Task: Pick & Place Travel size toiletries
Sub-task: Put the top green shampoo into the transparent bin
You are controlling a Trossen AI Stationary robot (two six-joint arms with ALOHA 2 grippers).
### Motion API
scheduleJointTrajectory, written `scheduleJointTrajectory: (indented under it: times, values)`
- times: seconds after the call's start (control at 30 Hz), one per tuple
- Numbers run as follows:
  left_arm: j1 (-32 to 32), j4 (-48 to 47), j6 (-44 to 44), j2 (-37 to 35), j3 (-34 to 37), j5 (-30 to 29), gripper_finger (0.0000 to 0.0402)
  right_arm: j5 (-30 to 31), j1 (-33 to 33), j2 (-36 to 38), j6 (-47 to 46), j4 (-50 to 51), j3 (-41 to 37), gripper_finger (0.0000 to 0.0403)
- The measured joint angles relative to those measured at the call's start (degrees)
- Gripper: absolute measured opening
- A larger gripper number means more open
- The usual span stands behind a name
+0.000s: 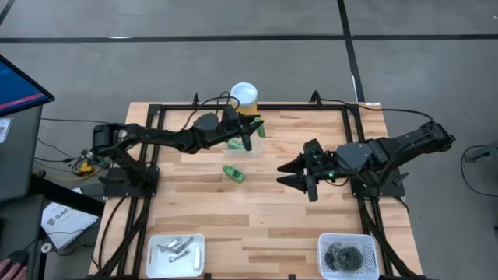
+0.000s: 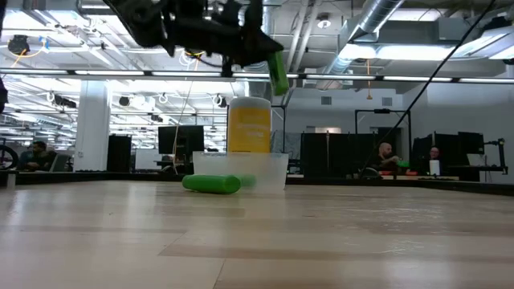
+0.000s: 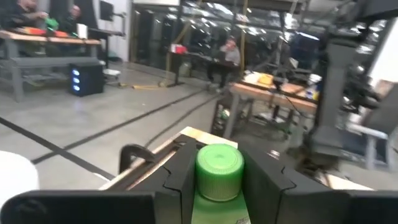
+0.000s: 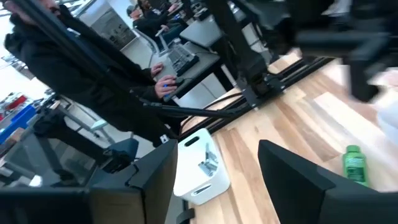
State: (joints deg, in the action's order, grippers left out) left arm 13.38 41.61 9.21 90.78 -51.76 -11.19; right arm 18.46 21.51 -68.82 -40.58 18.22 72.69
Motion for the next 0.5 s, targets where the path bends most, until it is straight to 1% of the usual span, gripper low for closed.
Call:
scheduleJointTrajectory:
  times: [0.1, 0.2, 0.27, 0.37, 0.5]
  values:
    - [1.52, 5.27, 0.00, 3.98, 0.01, -0.30, 0.0092, 0.04, 1.43, 0.00, -1.07, 0.04, 0.00, 0.0213]
    - [2.61, 6.42, -1.24, 6.50, 0.02, -0.50, 0.0092, 0.04, 2.08, 0.00, -2.02, 0.14, 0.00, 0.0208]
    - [2.78, 7.17, -2.83, 7.23, 0.72, -1.67, 0.0092, 0.04, 2.22, 0.00, -2.42, 0.19, 0.00, 0.0205]
    - [2.76, 12.33, -3.85, 7.54, 4.05, -4.57, 0.0092, 0.04, 2.22, 0.00, -2.53, 0.51, 0.00, 0.0201]
    - [2.79, 22.46, -4.42, 7.54, 10.33, -8.90, 0.0092, 0.04, 2.11, -0.02, -2.53, 2.43, 0.00, 0.0194]
